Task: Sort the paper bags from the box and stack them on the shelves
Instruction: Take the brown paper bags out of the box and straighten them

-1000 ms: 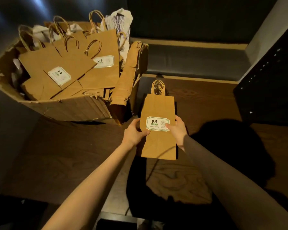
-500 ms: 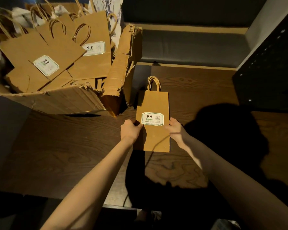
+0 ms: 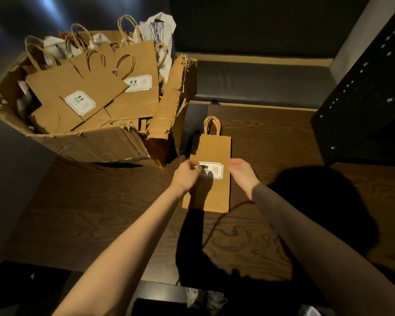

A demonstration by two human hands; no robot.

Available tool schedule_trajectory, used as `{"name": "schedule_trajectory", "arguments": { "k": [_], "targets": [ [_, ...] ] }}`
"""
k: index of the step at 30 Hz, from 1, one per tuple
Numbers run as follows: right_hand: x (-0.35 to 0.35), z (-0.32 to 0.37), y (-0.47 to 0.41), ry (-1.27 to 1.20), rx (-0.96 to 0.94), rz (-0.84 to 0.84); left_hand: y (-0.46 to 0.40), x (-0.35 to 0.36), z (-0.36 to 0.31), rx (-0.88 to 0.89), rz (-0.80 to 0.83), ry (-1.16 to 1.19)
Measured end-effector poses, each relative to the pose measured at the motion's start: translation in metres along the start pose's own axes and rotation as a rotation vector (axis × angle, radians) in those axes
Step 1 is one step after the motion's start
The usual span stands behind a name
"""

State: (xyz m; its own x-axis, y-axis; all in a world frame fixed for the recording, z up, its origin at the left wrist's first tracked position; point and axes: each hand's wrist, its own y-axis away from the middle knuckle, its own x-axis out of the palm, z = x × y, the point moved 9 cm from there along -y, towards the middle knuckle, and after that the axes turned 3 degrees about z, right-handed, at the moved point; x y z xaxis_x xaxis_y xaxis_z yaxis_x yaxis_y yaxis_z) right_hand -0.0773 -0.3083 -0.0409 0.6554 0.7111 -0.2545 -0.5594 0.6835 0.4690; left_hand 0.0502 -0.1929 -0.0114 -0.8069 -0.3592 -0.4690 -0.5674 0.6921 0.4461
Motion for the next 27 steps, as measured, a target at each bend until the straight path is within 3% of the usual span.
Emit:
{"name": "schedule_trajectory", "arguments": {
  "k": [5,13,27],
  "targets": [
    [-0.022,0.077,0.020,0.074,-0.161,-0.065,0.011,-0.029,-0.061,0.148,0.041,0.111],
    [-0.017,0.206,0.051,0.130,-0.434,-0.107,0.035,-0.112,-0.142,0.368,-0.093,0.167],
    [0.115,0.309,0.026,0.306,-0.507,-0.173,0.002,-0.323,-0.099,0.451,-0.207,0.039]
  ]
}}
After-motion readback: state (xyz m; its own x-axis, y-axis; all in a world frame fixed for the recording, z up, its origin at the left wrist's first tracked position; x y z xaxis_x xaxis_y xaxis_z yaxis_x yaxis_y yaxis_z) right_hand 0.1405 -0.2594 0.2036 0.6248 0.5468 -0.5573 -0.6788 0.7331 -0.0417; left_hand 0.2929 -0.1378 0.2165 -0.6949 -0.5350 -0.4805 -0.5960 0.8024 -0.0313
